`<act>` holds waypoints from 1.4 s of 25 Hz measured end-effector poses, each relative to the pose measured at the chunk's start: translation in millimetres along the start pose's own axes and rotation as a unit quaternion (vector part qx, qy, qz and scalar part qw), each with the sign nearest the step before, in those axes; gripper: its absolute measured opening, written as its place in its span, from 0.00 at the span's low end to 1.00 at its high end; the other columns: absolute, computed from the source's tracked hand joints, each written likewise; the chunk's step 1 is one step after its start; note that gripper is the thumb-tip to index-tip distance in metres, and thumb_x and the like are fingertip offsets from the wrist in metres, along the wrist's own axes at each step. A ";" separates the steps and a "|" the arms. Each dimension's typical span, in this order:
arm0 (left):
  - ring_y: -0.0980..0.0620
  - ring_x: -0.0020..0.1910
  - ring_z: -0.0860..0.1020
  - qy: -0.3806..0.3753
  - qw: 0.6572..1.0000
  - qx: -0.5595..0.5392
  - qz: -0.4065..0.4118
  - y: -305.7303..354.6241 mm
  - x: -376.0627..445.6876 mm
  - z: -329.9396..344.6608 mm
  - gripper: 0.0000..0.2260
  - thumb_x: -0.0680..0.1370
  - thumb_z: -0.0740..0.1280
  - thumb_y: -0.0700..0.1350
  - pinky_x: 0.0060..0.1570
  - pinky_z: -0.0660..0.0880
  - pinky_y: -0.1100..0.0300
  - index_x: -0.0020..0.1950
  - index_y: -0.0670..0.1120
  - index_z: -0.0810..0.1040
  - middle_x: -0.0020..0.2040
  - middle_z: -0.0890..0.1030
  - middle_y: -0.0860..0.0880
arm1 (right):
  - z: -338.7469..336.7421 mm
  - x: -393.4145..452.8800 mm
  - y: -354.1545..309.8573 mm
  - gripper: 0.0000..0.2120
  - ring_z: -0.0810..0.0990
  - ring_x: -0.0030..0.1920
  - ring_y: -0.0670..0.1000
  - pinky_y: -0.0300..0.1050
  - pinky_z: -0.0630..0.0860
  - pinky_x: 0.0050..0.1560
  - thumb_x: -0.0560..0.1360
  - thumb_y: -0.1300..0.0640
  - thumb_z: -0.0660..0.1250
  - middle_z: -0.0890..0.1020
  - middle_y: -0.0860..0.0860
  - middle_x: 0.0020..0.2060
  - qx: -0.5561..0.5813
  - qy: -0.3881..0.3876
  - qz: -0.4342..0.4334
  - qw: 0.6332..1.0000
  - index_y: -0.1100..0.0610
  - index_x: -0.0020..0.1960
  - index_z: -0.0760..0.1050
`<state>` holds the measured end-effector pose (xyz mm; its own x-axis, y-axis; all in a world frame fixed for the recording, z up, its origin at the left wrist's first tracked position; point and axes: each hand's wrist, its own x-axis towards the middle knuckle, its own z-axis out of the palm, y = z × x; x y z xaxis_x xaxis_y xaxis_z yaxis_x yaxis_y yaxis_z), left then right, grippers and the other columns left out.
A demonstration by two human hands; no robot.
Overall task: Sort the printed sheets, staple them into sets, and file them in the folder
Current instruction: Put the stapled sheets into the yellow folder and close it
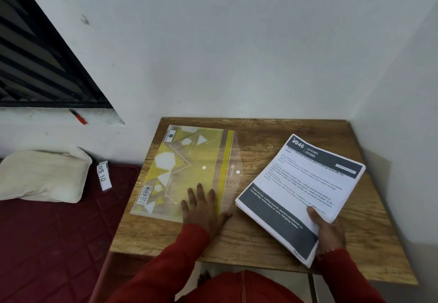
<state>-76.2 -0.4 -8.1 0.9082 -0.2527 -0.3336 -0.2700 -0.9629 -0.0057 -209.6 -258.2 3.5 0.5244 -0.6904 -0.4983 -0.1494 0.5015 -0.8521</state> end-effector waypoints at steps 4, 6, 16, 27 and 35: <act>0.38 0.74 0.61 0.022 0.999 0.019 0.026 -8.6 -6.8 -7.4 0.27 0.78 0.40 0.60 0.67 0.64 0.41 0.69 0.50 0.65 0.76 0.62 0.42 | -1.6 -0.3 -0.7 0.24 0.84 0.47 0.57 0.57 0.79 0.53 0.50 0.47 0.79 0.86 0.50 0.42 0.011 -0.007 -0.016 1.000 0.52 0.45 0.83; 0.41 0.63 0.75 0.046 0.997 -0.056 0.023 -16.5 -8.8 -35.2 0.15 0.81 0.49 0.55 0.60 0.70 0.47 0.62 0.50 0.66 0.62 0.77 0.42 | -3.1 -0.2 -2.5 0.19 0.83 0.49 0.60 0.59 0.79 0.53 0.57 0.52 0.79 0.86 0.50 0.42 0.027 -0.006 -0.018 0.999 0.53 0.46 0.82; 0.73 0.52 0.74 0.300 0.787 -0.533 0.073 -38.3 -18.7 -155.5 0.24 0.74 0.71 0.38 0.49 0.69 0.76 0.68 0.51 0.70 0.58 0.75 0.63 | 5.6 2.7 -25.2 0.16 0.81 0.57 0.60 0.65 0.76 0.55 0.69 0.57 0.73 0.84 0.54 0.55 0.076 -0.045 -0.053 0.995 0.53 0.56 0.81; 0.64 0.51 0.79 0.072 0.941 -0.227 0.238 -99.2 -13.5 -330.5 0.23 0.70 0.77 0.46 0.54 0.74 0.65 0.61 0.63 0.77 0.51 0.80 0.69 | -2.1 4.8 -60.6 0.15 0.83 0.55 0.55 0.59 0.78 0.53 0.73 0.61 0.70 0.83 0.53 0.57 0.066 -0.086 -0.116 0.987 0.53 0.60 0.79; 0.50 0.48 0.82 -0.075 0.963 0.006 0.259 -46.2 114.9 -367.8 0.17 0.70 0.77 0.48 0.53 0.76 0.56 0.56 0.59 0.80 0.44 0.84 0.56 | -2.5 -3.9 -81.8 0.15 0.84 0.42 0.41 0.35 0.80 0.40 0.76 0.67 0.66 0.80 0.53 0.57 0.085 -0.062 -0.117 0.987 0.58 0.62 0.76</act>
<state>158.2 -19.9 300.6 0.5947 -0.6819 -0.4260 -0.6789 -0.7097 0.1882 -201.5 -297.9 74.7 0.6278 -0.7344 -0.2579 0.1266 0.4232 -0.8971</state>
